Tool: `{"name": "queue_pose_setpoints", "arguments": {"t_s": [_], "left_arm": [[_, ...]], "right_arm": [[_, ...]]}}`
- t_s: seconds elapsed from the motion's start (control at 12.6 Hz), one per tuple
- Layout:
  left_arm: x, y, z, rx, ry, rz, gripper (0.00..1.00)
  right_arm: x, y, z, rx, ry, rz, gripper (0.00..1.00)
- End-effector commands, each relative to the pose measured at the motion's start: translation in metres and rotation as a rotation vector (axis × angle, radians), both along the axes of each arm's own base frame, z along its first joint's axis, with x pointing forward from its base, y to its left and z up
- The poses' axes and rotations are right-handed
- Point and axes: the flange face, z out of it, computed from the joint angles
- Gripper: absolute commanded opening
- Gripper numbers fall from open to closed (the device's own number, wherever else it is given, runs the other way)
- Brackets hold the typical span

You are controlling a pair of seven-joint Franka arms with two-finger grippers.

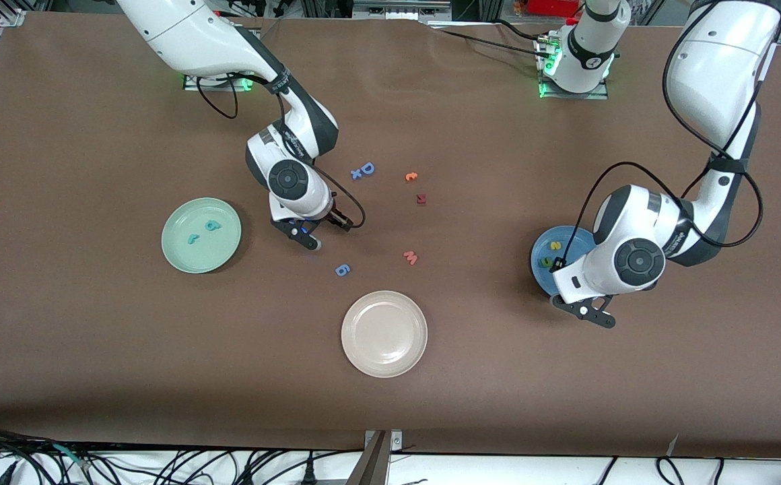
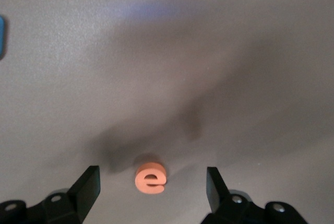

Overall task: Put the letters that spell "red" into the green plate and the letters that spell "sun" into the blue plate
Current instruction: 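Drop the u on the blue plate while the right gripper grasps the orange e, then raise the left gripper away while the right gripper lifts the orange e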

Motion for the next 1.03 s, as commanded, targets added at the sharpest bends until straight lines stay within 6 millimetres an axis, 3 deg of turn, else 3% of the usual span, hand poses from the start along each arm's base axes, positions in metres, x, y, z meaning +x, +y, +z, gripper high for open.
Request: {"name": "queue_pose_setpoints", "arguments": {"t_s": [0.0,0.32,0.48,0.63,0.79,0.87,0.95], "left_arm": [[-0.009,-0.019,0.066,0.025,-0.053,-0.030,1.00],[-0.013,-0.024,0.168,-0.108,-0.142,0.059,1.00],[-0.011,-0.003,0.208,-0.120,-0.194,0.095,1.00],[-0.015,0.019,0.223,-0.102,-0.168,0.121,1.00],[-0.030,0.039,0.263,-0.068,-0.190,0.129,1.00],[-0.038,0.039,0.268,-0.044,-0.165,0.086,1.00],[-0.042,0.051,0.276,-0.029,-0.161,0.031,1.00]], "right_arm": [[-0.004,0.005,-0.004,-0.011,-0.014,-0.014,0.72],[-0.005,0.005,-0.012,-0.008,-0.015,-0.020,0.60],[-0.005,0.005,-0.012,-0.008,-0.015,-0.020,0.49],[-0.005,0.005,-0.012,-0.008,-0.015,-0.020,0.46],[-0.006,0.005,-0.013,-0.007,-0.015,-0.019,0.38],[-0.006,0.005,-0.013,-0.007,-0.015,-0.019,0.31],[-0.005,0.005,-0.012,-0.006,-0.016,-0.019,0.30]]}}
